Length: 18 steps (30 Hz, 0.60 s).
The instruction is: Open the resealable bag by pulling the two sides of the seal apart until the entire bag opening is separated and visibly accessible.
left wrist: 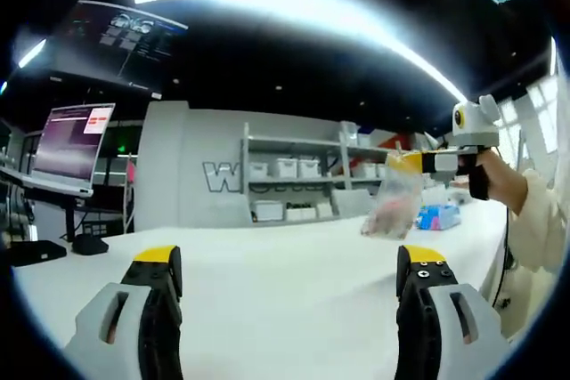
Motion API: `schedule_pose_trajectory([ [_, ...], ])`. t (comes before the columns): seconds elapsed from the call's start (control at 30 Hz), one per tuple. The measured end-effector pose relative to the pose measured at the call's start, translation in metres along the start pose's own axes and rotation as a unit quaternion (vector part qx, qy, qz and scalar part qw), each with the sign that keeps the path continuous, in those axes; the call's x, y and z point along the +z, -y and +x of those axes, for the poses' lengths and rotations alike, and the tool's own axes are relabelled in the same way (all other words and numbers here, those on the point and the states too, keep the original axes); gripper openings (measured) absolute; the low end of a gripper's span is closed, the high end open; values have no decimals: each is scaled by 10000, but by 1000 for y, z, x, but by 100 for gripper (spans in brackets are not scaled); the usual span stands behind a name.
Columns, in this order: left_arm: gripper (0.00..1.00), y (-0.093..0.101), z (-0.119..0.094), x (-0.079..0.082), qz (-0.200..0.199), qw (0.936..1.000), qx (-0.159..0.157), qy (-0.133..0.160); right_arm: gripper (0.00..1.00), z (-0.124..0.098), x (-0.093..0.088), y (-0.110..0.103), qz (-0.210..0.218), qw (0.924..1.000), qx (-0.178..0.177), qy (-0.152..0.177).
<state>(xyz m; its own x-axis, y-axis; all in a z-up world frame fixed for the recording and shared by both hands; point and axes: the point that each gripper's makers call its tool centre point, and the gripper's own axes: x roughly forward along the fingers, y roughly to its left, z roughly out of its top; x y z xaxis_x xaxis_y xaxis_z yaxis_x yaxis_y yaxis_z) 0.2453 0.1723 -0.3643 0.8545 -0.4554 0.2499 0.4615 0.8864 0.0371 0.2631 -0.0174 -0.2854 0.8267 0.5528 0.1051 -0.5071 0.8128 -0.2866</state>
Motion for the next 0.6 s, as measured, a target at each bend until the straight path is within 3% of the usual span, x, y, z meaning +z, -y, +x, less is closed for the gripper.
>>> schedule_pose_trajectory([
  [0.6, 99, -4, -3, 1, -53, 10000, 53, 35, 0, 30, -11, -1, -20, 9993, 246, -299],
])
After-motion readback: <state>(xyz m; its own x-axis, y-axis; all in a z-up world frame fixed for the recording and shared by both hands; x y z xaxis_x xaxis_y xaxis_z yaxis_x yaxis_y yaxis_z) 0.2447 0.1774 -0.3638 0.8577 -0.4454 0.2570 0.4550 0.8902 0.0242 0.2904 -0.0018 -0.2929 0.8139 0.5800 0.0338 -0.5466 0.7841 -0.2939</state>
